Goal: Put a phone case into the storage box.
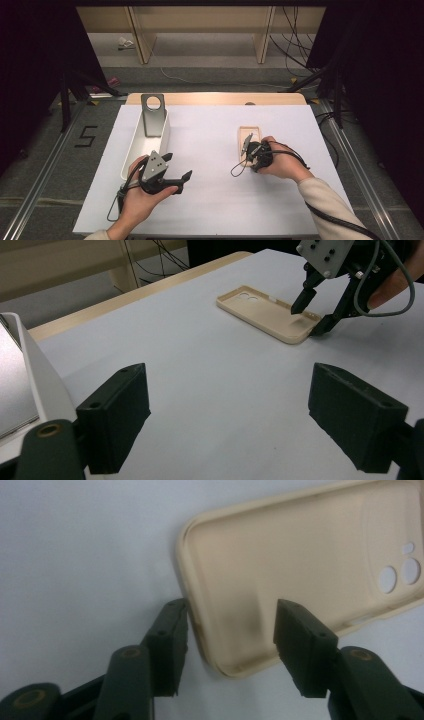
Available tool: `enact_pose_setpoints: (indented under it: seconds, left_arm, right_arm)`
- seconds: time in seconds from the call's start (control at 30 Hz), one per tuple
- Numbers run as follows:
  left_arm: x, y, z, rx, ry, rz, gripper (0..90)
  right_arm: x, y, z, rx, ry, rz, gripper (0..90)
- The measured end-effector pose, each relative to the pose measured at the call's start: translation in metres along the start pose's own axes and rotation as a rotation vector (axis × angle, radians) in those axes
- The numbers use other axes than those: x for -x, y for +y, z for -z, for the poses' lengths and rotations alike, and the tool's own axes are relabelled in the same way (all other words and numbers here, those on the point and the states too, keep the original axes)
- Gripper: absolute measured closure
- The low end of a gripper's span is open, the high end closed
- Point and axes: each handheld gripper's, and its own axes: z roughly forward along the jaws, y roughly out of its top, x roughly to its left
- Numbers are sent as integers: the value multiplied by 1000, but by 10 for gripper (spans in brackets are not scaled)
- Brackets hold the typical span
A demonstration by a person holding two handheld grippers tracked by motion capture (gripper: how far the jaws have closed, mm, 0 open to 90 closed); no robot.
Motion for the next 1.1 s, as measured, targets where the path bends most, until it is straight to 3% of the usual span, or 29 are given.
enact_pose_setpoints:
  seconds: [0.33,1.1]
  left_arm:
    - [1,0,0,-3,-1,-2,162]
    - [1,0,0,-4,-2,-3,162]
  right_arm:
    - [-3,6,0,-32,43,75,693]
    - [-7,10,0,-58,73,147,840]
